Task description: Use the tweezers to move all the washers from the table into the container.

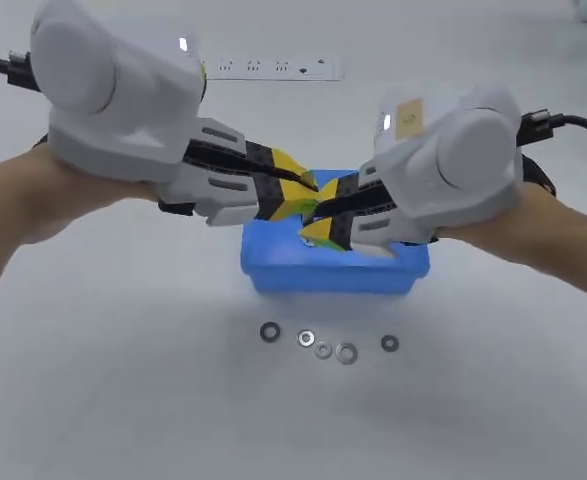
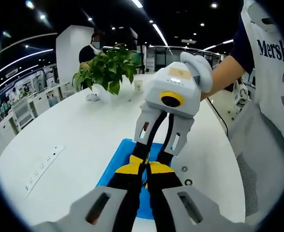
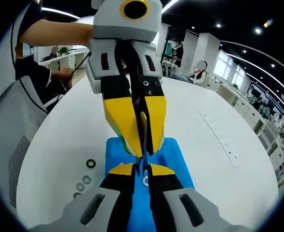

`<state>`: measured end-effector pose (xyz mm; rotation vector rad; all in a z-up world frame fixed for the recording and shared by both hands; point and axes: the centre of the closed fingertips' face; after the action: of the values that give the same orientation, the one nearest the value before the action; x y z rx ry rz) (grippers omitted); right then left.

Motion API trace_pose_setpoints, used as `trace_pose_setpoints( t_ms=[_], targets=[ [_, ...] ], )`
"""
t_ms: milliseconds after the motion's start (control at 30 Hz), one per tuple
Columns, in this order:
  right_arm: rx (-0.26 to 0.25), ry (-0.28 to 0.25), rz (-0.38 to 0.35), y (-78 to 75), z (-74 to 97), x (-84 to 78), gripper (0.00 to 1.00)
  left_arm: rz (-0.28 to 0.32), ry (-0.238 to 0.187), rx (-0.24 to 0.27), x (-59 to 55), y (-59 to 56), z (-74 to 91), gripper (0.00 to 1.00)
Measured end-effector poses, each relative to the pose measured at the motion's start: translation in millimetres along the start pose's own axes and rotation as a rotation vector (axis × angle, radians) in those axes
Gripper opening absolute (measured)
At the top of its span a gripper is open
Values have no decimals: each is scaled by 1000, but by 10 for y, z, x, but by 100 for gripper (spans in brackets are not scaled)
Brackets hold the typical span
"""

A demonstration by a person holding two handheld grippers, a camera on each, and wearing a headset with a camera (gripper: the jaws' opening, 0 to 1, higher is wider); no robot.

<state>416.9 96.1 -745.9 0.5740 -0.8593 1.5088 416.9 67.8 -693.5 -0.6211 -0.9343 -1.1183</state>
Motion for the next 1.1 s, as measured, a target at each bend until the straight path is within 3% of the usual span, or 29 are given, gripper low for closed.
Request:
trace_pose_setpoints(
  t_ms=[267, 600, 900, 1100],
  targets=[
    [-21, -29, 54, 94, 163, 227, 12, -19, -43, 12, 222, -189, 235, 7],
    [-8, -50, 82, 390, 278, 481, 12, -5, -80, 56, 331, -464, 488, 7],
    [31, -54, 89, 726, 270, 536, 12, 34, -85, 70, 263, -738, 598, 7],
    [38, -46, 83, 849, 253, 503, 12, 64, -95, 78, 196, -822, 603, 7]
  ],
)
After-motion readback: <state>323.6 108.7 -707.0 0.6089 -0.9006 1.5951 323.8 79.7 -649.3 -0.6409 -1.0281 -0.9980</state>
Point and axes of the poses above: the centre of the closed fingertips' face, and the gripper's own axes: z roughly backward along the fingers, y roughly to its left, x roughly out of its top
